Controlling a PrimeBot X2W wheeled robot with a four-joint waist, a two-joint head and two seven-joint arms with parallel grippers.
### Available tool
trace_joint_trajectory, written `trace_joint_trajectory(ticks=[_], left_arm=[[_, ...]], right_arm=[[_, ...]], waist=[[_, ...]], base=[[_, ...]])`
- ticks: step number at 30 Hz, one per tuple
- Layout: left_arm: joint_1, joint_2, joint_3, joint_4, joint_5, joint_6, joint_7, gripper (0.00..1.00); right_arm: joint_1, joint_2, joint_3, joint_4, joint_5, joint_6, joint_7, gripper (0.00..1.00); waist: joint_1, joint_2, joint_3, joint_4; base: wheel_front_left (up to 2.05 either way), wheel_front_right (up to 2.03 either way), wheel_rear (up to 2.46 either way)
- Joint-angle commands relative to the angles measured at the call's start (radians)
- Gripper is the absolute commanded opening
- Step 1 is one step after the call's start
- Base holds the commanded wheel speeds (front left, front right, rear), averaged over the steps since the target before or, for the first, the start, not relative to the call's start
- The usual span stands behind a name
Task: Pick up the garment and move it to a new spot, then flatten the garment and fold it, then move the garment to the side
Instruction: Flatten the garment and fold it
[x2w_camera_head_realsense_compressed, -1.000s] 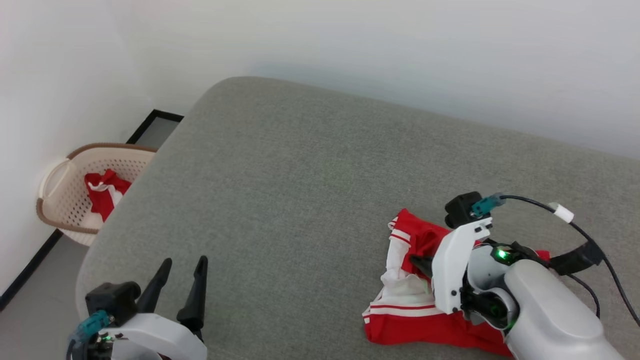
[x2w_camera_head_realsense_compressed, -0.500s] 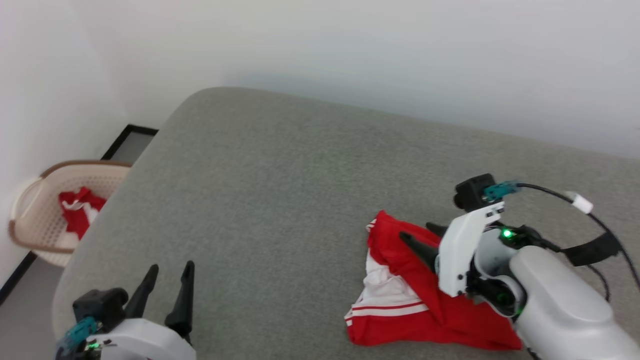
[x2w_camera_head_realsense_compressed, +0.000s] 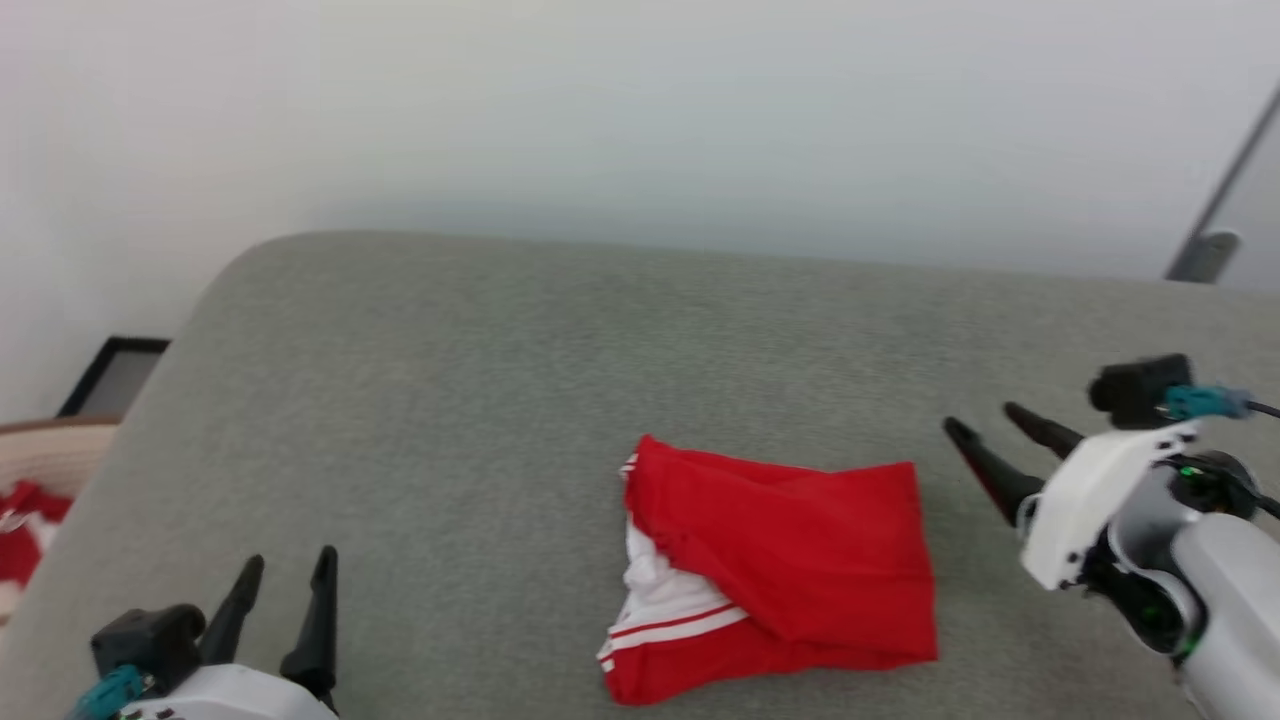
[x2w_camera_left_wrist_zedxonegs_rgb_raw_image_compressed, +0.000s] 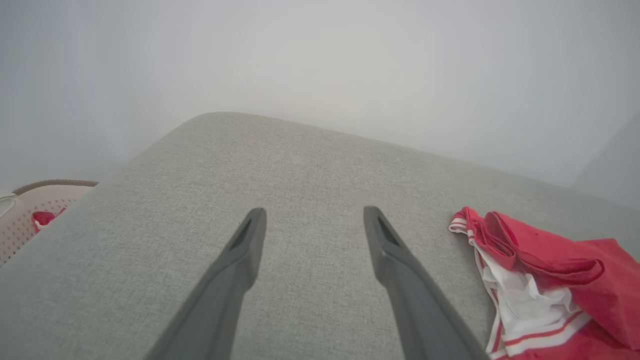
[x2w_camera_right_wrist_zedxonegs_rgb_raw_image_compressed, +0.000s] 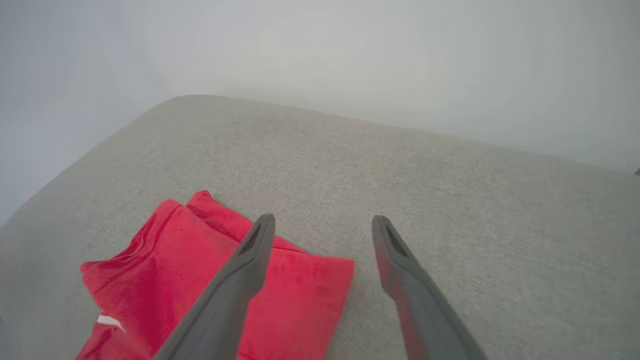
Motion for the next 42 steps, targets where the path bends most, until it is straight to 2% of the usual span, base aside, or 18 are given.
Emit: trace_joint_trajectory(ticks=[1, 6, 12, 22, 33, 42], left_arm=[[0.012, 0.001, 0.009, -0.002, 0.003, 0.002, -0.005, 1.0], [0.032, 0.01, 0.038, -0.004, 0.026, 0.005, -0.006, 1.0], [0.065, -0.005, 0.087, -0.012, 0.057, 0.007, -0.006, 1.0], [0.113, -0.036, 0.168, -0.007, 0.111, -0.021, -0.006, 1.0], [0.155, -0.08, 0.273, -0.001, 0.175, -0.06, -0.006, 1.0], [0.176, -0.103, 0.307, 0.018, 0.208, -0.111, -0.004, 1.0]], right_arm=[[0.02, -0.01, -0.01, -0.004, 0.003, -0.002, -0.017, 1.0], [0.061, -0.058, -0.052, -0.023, -0.009, -0.002, -0.104, 1.0], [0.132, -0.1, -0.105, -0.05, -0.011, -0.002, -0.21, 1.0], [0.27, -0.134, -0.195, -0.109, -0.031, -0.002, -0.324, 1.0], [0.423, -0.093, -0.349, -0.193, -0.127, -0.002, -0.362, 1.0], [0.511, -0.044, -0.447, -0.252, -0.195, -0.002, -0.365, 1.0]], waist=[[-0.0001, 0.0, -0.007, -0.063], [-0.0001, 0.0, -0.008, -0.122], [-0.0001, 0.0, -0.016, -0.172], [-0.0001, 0.0, -0.032, -0.207], [-0.0001, 0.0, -0.048, -0.197], [-0.0001, 0.0, -0.052, -0.18]], base=[[0.0, 0.0, 0.0], [0.0, 0.0, 0.0], [0.0, 0.0, 0.0], [0.0, 0.0, 0.0], [0.0, 0.0, 0.0], [0.0, 0.0, 0.0]])
